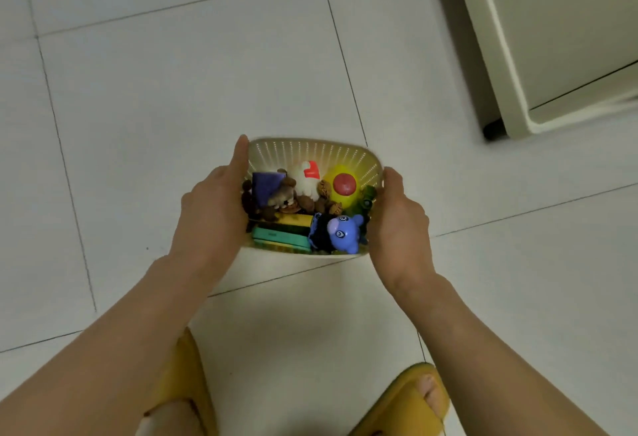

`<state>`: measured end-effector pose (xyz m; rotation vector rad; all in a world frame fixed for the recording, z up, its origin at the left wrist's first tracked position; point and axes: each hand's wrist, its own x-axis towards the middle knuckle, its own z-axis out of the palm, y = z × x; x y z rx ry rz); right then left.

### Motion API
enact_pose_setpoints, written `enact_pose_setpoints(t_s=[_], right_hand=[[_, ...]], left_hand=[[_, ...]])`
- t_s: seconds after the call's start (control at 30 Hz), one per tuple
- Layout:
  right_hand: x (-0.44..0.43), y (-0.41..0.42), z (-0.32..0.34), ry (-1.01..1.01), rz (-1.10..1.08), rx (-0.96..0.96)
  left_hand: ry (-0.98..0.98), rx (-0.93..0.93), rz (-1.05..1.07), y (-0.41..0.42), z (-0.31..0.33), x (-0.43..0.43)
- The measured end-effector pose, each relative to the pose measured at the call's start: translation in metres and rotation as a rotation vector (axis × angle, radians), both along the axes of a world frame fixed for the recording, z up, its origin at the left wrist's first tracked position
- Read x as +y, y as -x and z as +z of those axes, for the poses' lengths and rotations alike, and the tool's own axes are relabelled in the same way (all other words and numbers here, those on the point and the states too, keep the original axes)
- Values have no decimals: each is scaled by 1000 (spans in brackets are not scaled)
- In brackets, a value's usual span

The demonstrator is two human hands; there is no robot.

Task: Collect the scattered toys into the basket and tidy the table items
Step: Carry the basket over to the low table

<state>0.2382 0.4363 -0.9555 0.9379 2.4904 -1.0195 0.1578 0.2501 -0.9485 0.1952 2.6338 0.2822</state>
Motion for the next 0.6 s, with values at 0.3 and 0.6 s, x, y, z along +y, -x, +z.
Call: enact_pose_setpoints(t_s=[0.3,0.6], right_hand=[[7,-84,254,-8,-120,-2],[67,-97,529,-85,-198,128]], left_hand=[[-43,-109,-21,-61,259,19],[-249,52,-169,-54,527,87]])
